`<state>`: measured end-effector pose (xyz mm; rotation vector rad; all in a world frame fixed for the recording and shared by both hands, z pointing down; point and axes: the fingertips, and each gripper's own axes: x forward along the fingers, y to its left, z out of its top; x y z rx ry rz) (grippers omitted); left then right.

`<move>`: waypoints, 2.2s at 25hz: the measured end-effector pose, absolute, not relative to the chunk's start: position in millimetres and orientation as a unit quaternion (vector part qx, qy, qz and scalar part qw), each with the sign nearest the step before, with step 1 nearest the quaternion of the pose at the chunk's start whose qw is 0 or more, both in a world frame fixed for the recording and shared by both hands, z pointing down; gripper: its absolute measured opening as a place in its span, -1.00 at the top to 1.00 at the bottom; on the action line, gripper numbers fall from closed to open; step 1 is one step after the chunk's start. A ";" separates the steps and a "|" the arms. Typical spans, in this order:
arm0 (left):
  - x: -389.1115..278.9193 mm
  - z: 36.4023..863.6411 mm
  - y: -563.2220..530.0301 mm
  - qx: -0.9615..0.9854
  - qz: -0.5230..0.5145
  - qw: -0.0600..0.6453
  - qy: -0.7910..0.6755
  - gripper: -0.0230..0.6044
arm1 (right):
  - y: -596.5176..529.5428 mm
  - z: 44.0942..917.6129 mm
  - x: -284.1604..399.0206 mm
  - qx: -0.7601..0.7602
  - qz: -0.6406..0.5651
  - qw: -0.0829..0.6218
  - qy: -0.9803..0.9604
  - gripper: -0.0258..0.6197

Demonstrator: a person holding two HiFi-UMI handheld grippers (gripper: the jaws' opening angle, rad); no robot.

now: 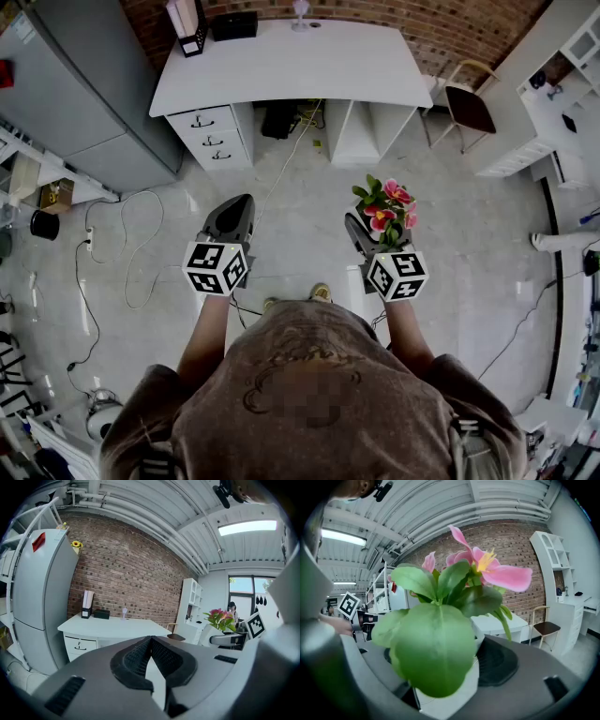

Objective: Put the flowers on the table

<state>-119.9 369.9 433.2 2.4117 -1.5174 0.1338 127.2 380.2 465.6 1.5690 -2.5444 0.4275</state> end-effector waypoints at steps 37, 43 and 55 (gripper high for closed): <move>-188.1 451.0 360.5 0.855 0.035 0.141 -0.498 0.86 | 396.8 493.2 41.8 0.538 0.160 0.052 -0.826 -0.20; -188.1 456.6 327.7 0.850 0.035 0.143 -0.505 0.86 | 359.7 500.7 41.5 0.529 0.167 0.047 -0.831 -0.20; -172.1 450.4 239.1 0.846 0.042 0.142 -0.512 0.86 | 257.0 500.7 46.0 0.506 0.171 0.044 -0.844 -0.20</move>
